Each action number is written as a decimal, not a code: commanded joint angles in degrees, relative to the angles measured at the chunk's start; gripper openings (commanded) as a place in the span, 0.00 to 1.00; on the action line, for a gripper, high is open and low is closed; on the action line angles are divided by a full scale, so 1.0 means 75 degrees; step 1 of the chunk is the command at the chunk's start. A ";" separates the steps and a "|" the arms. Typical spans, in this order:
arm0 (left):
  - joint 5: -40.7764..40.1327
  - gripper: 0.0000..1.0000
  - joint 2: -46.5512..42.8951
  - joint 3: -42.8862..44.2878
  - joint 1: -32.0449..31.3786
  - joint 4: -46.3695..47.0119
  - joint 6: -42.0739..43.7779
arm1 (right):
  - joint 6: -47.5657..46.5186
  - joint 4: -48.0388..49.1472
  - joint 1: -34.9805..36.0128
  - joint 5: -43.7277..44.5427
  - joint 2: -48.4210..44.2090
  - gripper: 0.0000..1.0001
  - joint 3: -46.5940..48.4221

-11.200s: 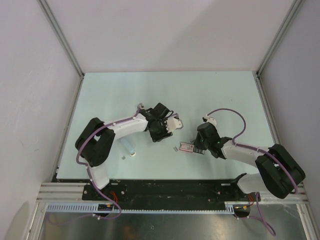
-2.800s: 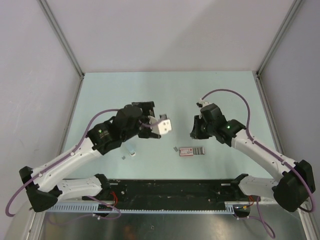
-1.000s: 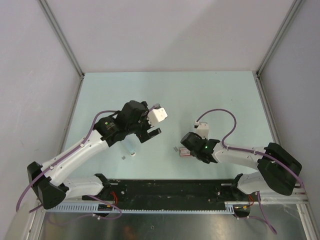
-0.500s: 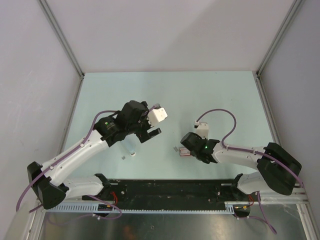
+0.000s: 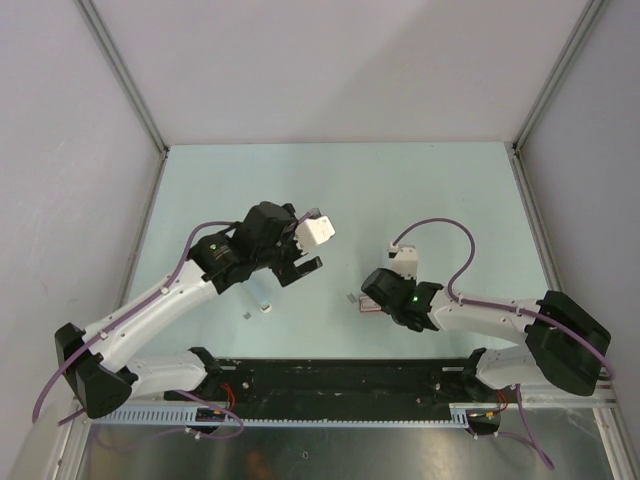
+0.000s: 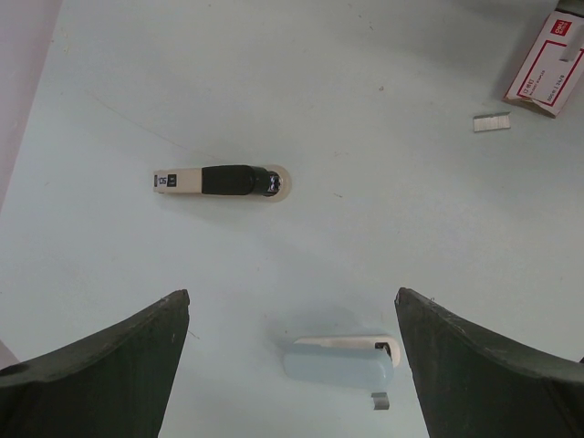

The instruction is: Unload the staples from the stapler

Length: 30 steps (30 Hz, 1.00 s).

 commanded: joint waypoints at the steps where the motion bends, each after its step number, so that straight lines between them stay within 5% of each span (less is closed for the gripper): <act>1: 0.0140 1.00 -0.0086 -0.0038 0.0048 0.0067 -0.0214 | 0.0022 -0.0161 0.0099 0.0445 -0.0181 0.00 -0.0014; 30: 0.0141 1.00 -0.0089 -0.0050 0.0033 0.0067 -0.0205 | -0.0030 0.0227 0.0072 0.0153 0.0383 0.01 -0.0083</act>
